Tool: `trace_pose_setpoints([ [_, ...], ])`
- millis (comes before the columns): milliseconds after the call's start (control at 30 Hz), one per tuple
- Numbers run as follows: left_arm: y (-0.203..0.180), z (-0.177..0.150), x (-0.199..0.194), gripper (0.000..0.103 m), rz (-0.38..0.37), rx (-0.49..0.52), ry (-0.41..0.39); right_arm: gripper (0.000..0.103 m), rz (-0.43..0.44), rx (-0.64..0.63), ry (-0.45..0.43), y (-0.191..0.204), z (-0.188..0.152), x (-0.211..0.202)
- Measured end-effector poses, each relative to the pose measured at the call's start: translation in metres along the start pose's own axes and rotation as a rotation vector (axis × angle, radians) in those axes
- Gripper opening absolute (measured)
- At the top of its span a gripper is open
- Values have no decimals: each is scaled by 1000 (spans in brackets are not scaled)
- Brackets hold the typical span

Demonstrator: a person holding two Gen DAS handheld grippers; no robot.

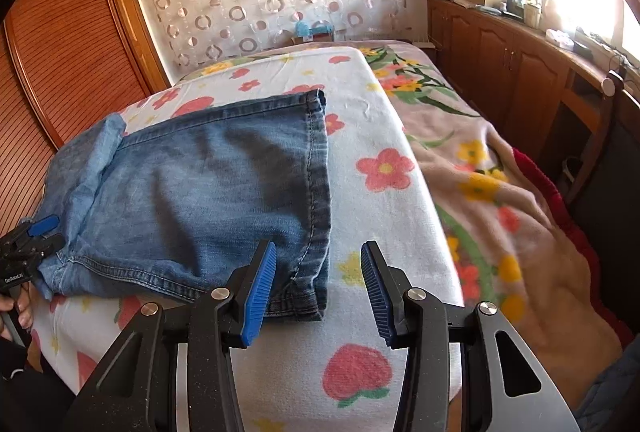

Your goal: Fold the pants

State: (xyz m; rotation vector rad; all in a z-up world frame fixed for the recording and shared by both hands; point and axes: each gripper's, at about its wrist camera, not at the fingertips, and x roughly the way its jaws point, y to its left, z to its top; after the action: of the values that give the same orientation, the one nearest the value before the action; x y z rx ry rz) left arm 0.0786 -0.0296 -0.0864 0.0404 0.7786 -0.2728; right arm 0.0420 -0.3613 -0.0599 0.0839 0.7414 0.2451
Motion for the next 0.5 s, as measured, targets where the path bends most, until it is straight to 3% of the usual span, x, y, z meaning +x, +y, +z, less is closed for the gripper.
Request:
trace_pose_setpoints([
  [233,-6,-1,3,83,28,26,1,46,1,-26,26,1,-5,11],
  [500,-7,-2,2,85,37,34,-11,47,-84,-122,16,4,-7,12],
])
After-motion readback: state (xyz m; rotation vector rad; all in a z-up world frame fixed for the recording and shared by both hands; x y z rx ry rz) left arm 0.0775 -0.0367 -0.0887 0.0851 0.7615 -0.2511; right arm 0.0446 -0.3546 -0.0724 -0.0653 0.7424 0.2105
